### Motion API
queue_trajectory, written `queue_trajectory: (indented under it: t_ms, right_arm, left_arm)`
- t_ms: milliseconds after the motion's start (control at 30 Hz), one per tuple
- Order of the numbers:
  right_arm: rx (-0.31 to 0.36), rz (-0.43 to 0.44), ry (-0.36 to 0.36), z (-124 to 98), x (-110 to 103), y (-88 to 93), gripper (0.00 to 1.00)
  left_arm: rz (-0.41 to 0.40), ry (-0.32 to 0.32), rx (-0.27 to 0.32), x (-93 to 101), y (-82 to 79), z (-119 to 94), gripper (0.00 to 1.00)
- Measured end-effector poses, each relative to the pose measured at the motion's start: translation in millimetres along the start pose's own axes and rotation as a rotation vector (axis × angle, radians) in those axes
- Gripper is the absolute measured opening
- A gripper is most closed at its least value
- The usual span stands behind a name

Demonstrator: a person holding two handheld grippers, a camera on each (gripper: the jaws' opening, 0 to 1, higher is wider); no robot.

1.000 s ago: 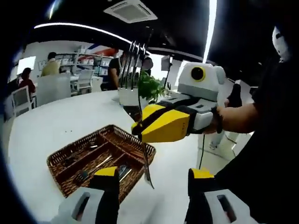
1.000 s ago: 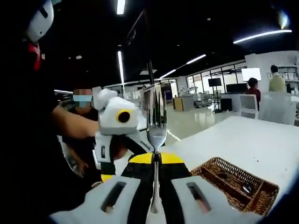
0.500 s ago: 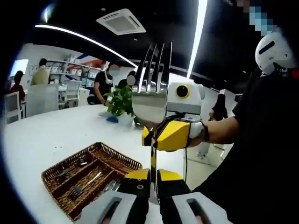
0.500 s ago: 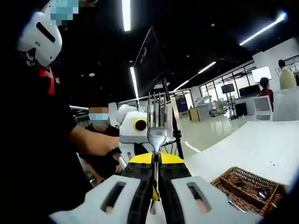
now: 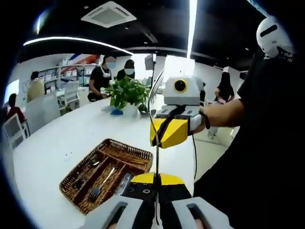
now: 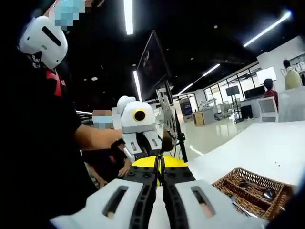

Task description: Arrange the knives, forks, and spoons in their matching storage slots by inserting each utensil handle-first until every utensil is classified and aligned in the correct compartment

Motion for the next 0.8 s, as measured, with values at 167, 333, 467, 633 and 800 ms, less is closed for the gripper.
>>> queue_trajectory:
  t_ms: [167, 333, 467, 633, 800]
  right_arm:
    - [-0.065, 0.043, 0.021, -8, 4, 12.7, 0.00]
    - [-0.118, 0.073, 0.073, -25, 5, 26.3, 0.07]
    - [-0.178, 0.100, 0.172, -50, 13, 34.5, 0.24]
    - [-0.214, 0.101, 0.299, -85, 24, 34.6, 0.43]
    - [-0.305, 0.090, 0.391, -113, 27, 38.2, 0.84]
  left_arm:
    - [0.074, -0.043, -0.093, -5.6, 0.1, 3, 0.00]
    - [0.126, -0.078, -0.203, -15.6, 7.4, 4, 0.00]
    - [0.173, -0.113, -0.282, -24.6, 11.6, 3, 0.00]
    - [0.216, -0.148, -0.324, -33.1, 5.3, 0, 0.00]
    - [0.280, -0.158, -0.368, -41.3, -2.7, -4, 0.00]
Point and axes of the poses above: the point that each gripper's makers call its tool centre point, and the gripper's own axes: z roughly forward along the fingers, x roughly to its right, y roughly out of its underside, the point moved 4 cm from there along -z, roughly backward along the fingers, and after that the axes turned 6 degrees about -z, right-handed, at the moved point
